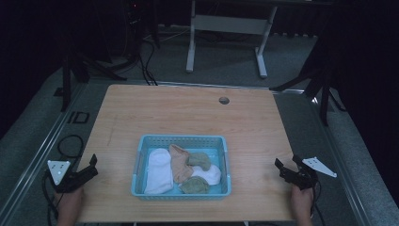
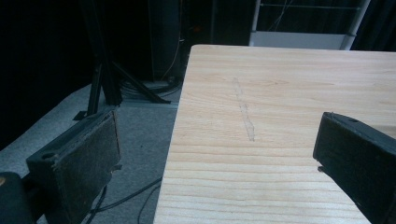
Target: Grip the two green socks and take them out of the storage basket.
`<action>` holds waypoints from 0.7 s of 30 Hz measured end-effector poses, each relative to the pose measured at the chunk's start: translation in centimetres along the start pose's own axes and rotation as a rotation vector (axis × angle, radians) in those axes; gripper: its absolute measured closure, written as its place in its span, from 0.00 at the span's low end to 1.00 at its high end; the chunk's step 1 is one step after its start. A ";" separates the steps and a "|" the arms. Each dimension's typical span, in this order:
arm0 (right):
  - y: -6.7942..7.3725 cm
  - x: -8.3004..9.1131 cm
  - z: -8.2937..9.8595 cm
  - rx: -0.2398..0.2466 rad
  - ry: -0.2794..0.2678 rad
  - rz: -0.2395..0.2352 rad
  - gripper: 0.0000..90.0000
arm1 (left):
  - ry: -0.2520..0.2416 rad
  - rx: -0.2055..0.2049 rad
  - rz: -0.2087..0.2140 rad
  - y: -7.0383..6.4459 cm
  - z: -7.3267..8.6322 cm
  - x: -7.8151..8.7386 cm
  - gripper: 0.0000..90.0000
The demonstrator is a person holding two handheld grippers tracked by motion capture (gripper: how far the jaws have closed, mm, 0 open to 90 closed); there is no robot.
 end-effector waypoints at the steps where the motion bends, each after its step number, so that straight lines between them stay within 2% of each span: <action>1: 0.0 0.0 0.0 -0.002 -0.002 -0.003 0.16 | 0.000 -0.001 -0.001 0.0 0.0 0.0 0.00; 8: 0.2 -0.4 0.1 0.029 0.044 0.010 0.14 | 0.001 -0.004 -0.003 0.0 0.0 0.0 0.00; 13: 0.3 -0.4 -0.1 0.038 0.066 -0.029 0.14 | 0.002 -0.002 -0.002 0.0 0.0 0.0 0.00; 18: 0.5 -0.6 -0.3 0.082 0.128 -0.048 0.14 | 0.003 -0.003 -0.005 0.0 0.0 0.0 0.00; 21: 0.6 -0.7 -0.6 0.124 0.214 -0.064 0.14 | 0.002 -0.003 -0.004 0.0 0.0 0.0 0.00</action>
Point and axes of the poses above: each handheld gripper's, and its own axes: x roughly backward along the jaws, z roughly out of its underside, y roughly to its left, the point moved 5 cm from there along -x, roughly forward along the jaws, and after that the axes turned 10 degrees about -z, right-handed, at the moved point
